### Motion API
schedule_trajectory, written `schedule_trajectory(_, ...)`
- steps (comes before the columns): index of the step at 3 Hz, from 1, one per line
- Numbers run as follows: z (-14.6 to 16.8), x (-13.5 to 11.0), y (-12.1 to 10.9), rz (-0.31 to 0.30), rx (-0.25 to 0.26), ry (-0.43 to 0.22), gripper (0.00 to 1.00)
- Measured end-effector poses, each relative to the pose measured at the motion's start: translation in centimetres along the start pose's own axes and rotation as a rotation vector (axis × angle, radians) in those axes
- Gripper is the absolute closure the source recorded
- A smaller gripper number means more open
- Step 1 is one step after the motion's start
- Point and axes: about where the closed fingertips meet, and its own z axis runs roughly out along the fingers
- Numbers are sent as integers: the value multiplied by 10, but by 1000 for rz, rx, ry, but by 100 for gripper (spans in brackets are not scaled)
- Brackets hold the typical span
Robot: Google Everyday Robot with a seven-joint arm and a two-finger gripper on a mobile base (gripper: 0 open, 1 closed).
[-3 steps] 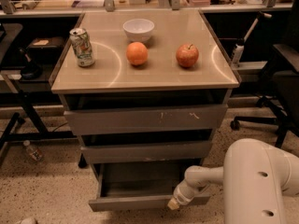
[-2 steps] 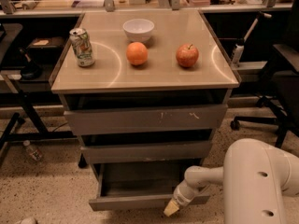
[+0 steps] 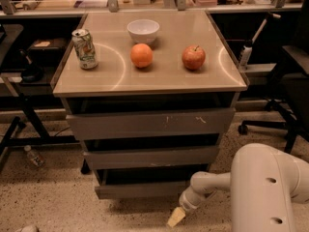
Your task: Close bottom drawer
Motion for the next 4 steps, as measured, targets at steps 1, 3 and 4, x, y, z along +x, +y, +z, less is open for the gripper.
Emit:
schedule_trajectory(1,0,0,0,0,0,0,18)
schedule_trajectory(3,0,0,0,0,0,0,66)
schedule_trajectory(4,1,-1,0,-3,2,1,89)
